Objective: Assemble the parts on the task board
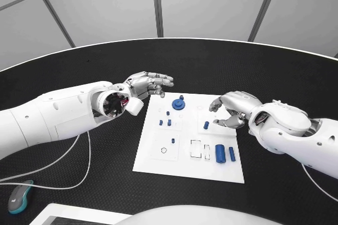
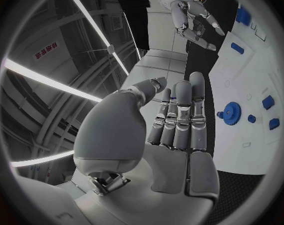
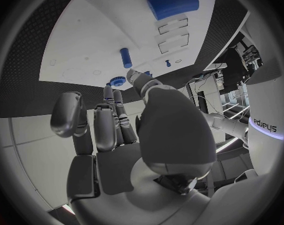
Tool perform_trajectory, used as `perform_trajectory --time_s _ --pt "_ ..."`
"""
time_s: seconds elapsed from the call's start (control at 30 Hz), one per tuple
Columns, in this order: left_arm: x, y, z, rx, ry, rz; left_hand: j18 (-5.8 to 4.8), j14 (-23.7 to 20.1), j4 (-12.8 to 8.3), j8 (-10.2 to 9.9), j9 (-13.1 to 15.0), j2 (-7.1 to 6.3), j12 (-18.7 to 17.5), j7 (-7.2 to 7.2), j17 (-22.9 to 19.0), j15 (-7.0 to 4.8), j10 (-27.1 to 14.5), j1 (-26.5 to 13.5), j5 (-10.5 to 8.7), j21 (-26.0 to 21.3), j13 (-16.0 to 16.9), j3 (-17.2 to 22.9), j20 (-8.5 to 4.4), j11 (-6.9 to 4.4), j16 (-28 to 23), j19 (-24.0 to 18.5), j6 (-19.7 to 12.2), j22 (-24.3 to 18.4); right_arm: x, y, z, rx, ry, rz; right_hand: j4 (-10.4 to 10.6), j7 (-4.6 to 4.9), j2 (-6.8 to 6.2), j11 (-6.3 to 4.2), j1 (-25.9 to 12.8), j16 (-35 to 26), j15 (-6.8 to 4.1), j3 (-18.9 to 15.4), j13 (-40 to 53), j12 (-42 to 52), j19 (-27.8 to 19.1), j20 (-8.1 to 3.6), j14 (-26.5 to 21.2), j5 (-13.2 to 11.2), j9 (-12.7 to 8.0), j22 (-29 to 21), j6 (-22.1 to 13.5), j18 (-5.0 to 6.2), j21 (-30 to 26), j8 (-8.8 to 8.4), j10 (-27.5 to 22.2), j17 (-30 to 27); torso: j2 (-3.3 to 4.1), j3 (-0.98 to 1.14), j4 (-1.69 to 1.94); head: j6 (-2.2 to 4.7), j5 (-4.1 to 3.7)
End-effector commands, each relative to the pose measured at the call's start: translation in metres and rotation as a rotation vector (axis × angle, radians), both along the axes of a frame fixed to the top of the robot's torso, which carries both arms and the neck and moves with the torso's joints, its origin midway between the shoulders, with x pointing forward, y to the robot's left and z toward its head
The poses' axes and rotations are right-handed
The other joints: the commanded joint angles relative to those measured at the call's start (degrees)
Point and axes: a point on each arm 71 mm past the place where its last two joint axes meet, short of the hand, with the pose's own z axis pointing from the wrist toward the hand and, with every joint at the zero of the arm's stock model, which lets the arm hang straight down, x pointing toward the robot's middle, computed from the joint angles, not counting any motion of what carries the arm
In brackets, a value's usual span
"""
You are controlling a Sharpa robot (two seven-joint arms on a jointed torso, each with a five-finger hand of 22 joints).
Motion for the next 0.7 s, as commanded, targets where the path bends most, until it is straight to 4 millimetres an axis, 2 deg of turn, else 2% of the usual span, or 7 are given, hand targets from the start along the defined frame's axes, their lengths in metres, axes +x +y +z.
perform_trajectory --time_s 0.03,0.17,0.3,0.47,0.7 --pt "0.0 0.001 0.0 0.001 0.0 0.002 0.76 -0.3 0.0 -0.2 -0.1 0.56 0.3 0.04 -0.1 -0.01 -0.3 0.0 -0.14 -0.2 0.1 -0.5 0.02 -0.1 -0.3 -0.3 -0.2 -0.1 0.003 0.001 -0.003 -0.012 0.01 0.0 0.0 -0.33 -0.06 0.09 0.6 0.4 -0.12 -0.4 -0.1 0.3 0.2 -0.06 2.3 0.0 -0.1 0.0 0.0 0.59 0.2 -0.35 -0.4 0.1 0.11 -0.11 0.12 -0.23 0.2" --pt "0.0 0.001 0.0 0.001 0.0 0.004 0.76 -0.3 0.0 -0.2 -0.1 0.56 0.3 0.04 -0.1 -0.01 -0.3 0.0 -0.14 -0.2 0.1 -0.5 0.02 -0.1 -0.3 -0.3 -0.2 -0.1 0.003 0.005 -0.008 -0.024 0.027 0.009 0.3 -0.49 0.12 0.0 0.8 0.5 -0.18 -0.3 -0.1 0.8 0.3 -0.1 2.3 0.0 -0.1 0.2 0.0 0.53 0.5 -0.46 0.2 0.2 0.15 -0.19 0.11 -0.25 0.22" --pt "-0.001 0.001 0.0 0.001 0.0 0.003 0.76 -0.3 0.0 -0.2 -0.1 0.56 0.3 0.04 -0.1 -0.01 -0.3 0.0 -0.14 -0.2 0.1 -0.5 0.02 -0.1 -0.3 -0.3 -0.2 -0.1 0.004 0.011 -0.014 -0.037 0.046 0.021 0.5 -0.6 0.36 -0.2 1.2 0.4 -0.33 0.2 -0.1 1.4 0.6 -0.22 2.3 0.0 -0.2 0.4 0.3 0.48 0.8 -0.49 1.1 0.0 0.17 -0.07 -0.03 -0.35 0.25" --pt "-0.001 0.0 0.0 0.0 -0.001 0.0 0.76 -0.3 0.0 -0.2 -0.1 0.56 0.3 0.04 -0.1 -0.01 -0.3 0.0 -0.14 -0.2 0.1 -0.5 0.02 -0.1 -0.3 -0.3 -0.2 -0.1 0.003 0.017 -0.021 -0.053 0.068 0.034 0.9 -0.4 0.31 -0.48 1.3 0.3 -0.57 1.1 -0.3 1.9 0.8 -0.43 2.3 0.3 -0.1 0.5 1.0 0.43 1.0 -0.39 2.5 -0.1 0.07 -0.08 0.03 -0.87 0.51" --pt "-0.001 -0.001 0.0 -0.001 -0.001 -0.002 0.76 -0.3 0.0 -0.2 -0.1 0.56 0.3 0.04 -0.1 -0.01 -0.3 0.0 -0.14 -0.2 0.1 -0.5 0.02 -0.1 -0.3 -0.3 -0.2 -0.1 0.004 0.023 -0.025 -0.063 0.084 0.045 1.2 -0.14 0.21 -0.71 1.5 0.5 -0.78 2.3 -0.5 2.2 1.1 -0.64 2.3 0.8 0.0 0.9 2.0 0.3 1.6 -0.09 3.6 0.1 0.08 -0.07 0.05 -0.95 0.56"
